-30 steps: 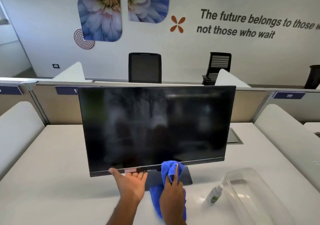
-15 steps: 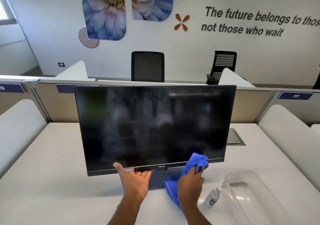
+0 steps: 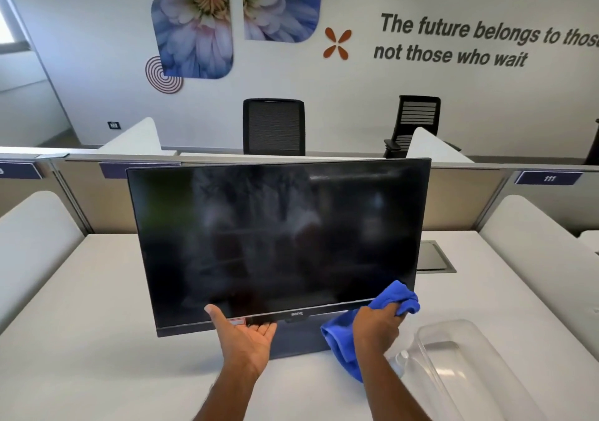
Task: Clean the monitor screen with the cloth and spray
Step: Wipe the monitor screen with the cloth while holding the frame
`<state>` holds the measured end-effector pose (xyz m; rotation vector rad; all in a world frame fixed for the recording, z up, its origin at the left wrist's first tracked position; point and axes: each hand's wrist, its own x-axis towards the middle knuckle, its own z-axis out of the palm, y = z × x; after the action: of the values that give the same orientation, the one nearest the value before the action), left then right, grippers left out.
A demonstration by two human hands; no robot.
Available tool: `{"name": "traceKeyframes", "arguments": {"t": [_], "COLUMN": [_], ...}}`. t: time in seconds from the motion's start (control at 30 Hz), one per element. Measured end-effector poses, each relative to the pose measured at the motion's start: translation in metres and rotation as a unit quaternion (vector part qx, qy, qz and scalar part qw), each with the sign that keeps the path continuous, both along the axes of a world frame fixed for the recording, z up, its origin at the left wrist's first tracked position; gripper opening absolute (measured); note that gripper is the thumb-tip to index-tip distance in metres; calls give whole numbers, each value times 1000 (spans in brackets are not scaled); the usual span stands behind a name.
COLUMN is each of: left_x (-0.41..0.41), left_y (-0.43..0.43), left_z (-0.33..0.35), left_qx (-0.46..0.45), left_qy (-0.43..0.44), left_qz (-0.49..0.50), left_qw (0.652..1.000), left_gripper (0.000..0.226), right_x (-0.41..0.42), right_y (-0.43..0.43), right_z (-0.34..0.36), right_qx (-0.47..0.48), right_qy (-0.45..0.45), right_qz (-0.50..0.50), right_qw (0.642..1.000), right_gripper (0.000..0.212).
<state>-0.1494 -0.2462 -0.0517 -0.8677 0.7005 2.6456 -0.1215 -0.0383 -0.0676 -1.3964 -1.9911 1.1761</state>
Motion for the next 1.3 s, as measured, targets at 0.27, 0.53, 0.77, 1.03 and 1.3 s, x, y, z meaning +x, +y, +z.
{"name": "traceKeyframes", "arguments": {"t": [0.27, 0.53, 0.77, 1.03, 1.3], "left_x": [1, 8, 31, 60, 94], "left_y": [3, 2, 11, 34, 51], "left_z": [0, -6, -15, -8, -22], "left_qx": [-23, -74, -282, -373, -388], "left_qy": [16, 55, 124, 186, 214], "left_qz": [-2, -63, -370, -458, -387], "left_qw": [1000, 994, 876, 785, 808], "left_gripper": [101, 99, 67, 28, 20], "right_x": [-3, 19, 43, 88, 120], "right_y": [4, -40, -49, -34, -7], "right_z": [4, -11, -13, -11, -14], "right_qx": [-65, -132, -330, -462, -360], "right_qy": [41, 44, 134, 182, 146], "right_qz": [-40, -4, 59, 204, 289], "right_qw": [996, 990, 933, 844, 875], "right_gripper": [58, 47, 27, 43, 36]}}
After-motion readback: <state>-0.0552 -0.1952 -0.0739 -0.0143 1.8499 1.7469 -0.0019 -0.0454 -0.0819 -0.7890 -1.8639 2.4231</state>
